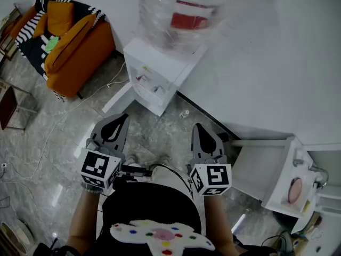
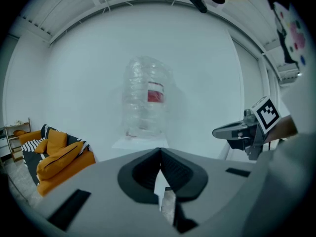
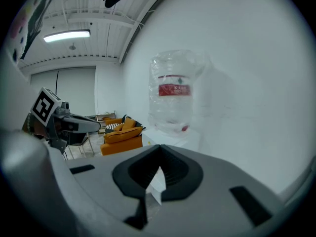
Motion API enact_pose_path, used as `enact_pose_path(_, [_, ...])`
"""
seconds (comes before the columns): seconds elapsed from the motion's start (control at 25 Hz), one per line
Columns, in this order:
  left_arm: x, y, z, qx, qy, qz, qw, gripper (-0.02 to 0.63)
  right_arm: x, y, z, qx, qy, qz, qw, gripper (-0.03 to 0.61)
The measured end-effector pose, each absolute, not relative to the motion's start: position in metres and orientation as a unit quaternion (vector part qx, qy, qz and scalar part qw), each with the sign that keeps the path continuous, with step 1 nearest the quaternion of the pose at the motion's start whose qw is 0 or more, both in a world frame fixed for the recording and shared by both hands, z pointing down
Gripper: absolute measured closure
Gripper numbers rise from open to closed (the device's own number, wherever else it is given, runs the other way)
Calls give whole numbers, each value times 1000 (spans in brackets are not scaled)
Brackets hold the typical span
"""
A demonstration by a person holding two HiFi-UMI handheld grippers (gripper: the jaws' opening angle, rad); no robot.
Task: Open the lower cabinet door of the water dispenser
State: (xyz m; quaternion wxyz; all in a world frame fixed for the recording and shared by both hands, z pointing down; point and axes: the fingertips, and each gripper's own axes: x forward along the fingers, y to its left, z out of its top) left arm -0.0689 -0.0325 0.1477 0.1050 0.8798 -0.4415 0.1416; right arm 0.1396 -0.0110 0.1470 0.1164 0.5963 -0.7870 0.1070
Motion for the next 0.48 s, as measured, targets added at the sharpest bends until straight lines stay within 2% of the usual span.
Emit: enact_pose_path(0.48, [-70,-32,145,880,-443,140,99,601,132,-7,149,582,-797,106,123,575])
